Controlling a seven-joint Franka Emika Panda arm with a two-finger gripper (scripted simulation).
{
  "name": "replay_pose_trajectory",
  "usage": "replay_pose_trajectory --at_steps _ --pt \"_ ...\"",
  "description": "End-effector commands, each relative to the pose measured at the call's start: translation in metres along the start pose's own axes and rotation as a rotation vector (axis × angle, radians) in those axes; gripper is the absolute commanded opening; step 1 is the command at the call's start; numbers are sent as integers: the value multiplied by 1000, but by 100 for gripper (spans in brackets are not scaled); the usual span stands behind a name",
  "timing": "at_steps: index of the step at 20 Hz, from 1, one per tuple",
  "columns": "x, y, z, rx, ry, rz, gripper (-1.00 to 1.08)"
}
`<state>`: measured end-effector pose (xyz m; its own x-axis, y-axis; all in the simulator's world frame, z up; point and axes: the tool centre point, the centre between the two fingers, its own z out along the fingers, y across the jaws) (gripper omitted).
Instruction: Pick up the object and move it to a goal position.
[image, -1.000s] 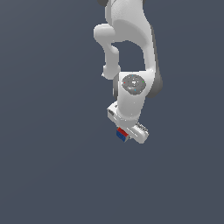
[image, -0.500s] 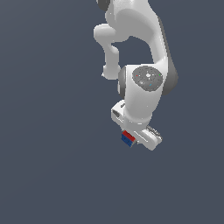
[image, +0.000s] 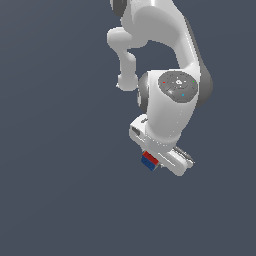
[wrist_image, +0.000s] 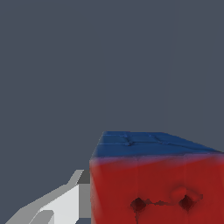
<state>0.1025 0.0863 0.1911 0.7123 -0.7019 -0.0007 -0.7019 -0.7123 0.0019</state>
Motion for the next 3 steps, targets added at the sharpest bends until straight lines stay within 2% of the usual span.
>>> replay_pose_trajectory --at_steps 1,3 --pt "1 -2 -3 1 1 0 -100" --pt "1 -3 -4 1 1 0 -100"
